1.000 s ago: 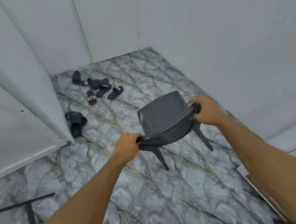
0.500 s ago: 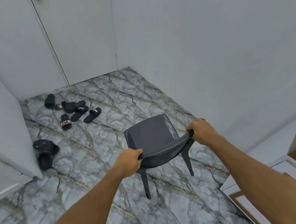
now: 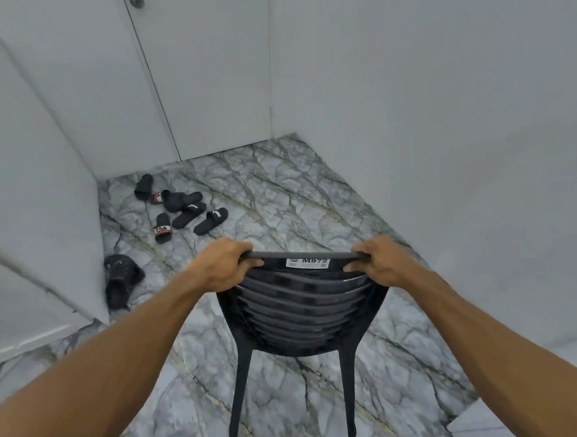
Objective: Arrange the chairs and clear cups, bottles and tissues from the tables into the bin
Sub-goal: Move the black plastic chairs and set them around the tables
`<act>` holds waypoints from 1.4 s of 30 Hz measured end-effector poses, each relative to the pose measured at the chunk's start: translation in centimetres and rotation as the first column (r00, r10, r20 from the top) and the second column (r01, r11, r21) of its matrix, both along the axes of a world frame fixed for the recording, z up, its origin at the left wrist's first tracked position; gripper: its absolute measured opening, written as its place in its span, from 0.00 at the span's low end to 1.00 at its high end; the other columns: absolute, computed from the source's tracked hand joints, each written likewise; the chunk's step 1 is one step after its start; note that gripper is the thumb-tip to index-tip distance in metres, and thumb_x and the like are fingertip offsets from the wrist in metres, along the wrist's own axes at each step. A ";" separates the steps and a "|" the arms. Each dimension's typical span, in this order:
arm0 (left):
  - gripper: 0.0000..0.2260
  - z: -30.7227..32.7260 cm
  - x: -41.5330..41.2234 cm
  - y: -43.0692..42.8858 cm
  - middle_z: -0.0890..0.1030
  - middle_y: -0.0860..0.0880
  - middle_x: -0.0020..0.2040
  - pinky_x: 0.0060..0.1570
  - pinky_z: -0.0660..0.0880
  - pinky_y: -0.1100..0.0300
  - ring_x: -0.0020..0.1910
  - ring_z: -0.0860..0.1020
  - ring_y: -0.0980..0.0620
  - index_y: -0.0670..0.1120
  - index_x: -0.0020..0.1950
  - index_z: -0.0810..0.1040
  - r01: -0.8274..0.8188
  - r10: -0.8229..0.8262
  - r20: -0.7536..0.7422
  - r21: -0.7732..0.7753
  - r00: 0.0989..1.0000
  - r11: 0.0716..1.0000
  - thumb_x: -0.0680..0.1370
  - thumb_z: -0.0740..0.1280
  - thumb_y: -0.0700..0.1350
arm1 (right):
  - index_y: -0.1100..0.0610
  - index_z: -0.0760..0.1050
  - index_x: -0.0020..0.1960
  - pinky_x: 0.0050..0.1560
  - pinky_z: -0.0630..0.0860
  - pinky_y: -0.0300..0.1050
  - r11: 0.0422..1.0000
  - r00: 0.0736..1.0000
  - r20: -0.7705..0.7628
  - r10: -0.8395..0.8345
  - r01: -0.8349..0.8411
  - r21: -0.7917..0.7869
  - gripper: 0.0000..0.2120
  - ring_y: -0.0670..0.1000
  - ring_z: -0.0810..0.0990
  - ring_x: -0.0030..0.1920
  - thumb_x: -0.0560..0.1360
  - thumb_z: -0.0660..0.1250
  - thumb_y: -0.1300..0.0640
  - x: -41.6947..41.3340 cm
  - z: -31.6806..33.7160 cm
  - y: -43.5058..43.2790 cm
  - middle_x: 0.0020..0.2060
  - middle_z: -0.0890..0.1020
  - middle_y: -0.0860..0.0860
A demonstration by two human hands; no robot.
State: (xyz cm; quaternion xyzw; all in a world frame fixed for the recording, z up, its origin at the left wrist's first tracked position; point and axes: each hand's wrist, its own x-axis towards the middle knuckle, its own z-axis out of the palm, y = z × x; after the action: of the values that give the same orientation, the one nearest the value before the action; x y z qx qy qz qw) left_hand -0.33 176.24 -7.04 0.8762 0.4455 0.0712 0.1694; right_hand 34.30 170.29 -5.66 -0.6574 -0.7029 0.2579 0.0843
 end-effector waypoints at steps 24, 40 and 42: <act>0.17 -1.5 -27.9 -30.1 0.77 0.51 0.27 0.25 0.67 0.59 0.25 0.75 0.47 0.50 0.36 0.75 -0.904 0.989 -0.030 0.402 0.147 0.146 0.76 0.58 0.59 | 0.52 0.76 0.33 0.31 0.63 0.32 0.015 0.006 -0.044 0.999 -0.979 0.204 0.13 0.43 0.71 0.28 0.70 0.76 0.51 -54.1 -0.9 10.5 0.21 0.69 0.43; 0.07 -9.6 -18.8 -18.2 0.75 0.51 0.28 0.23 0.67 0.59 0.26 0.74 0.45 0.47 0.33 0.72 -0.901 0.956 0.039 0.323 -0.292 -0.288 0.68 0.64 0.50 | 0.56 0.77 0.32 0.32 0.67 0.43 -0.482 -0.491 0.029 0.871 -0.840 0.248 0.10 0.48 0.72 0.31 0.59 0.68 0.70 -62.5 -9.1 22.5 0.26 0.77 0.49; 0.07 -9.5 -18.0 -17.9 0.75 0.51 0.28 0.23 0.67 0.59 0.25 0.74 0.45 0.47 0.33 0.71 -0.905 0.956 -0.012 0.325 -0.293 -0.274 0.68 0.63 0.50 | 0.54 0.77 0.33 0.32 0.67 0.42 -0.496 -0.511 0.019 0.859 -0.824 0.272 0.10 0.47 0.72 0.29 0.60 0.68 0.68 -62.5 -9.2 22.6 0.26 0.77 0.48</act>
State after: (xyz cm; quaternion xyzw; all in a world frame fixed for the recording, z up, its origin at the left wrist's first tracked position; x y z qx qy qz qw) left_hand -18.37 158.39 -16.56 0.1867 0.9724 0.0984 -0.0990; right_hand -28.21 192.88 -14.87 0.3206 -0.9198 0.2208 -0.0503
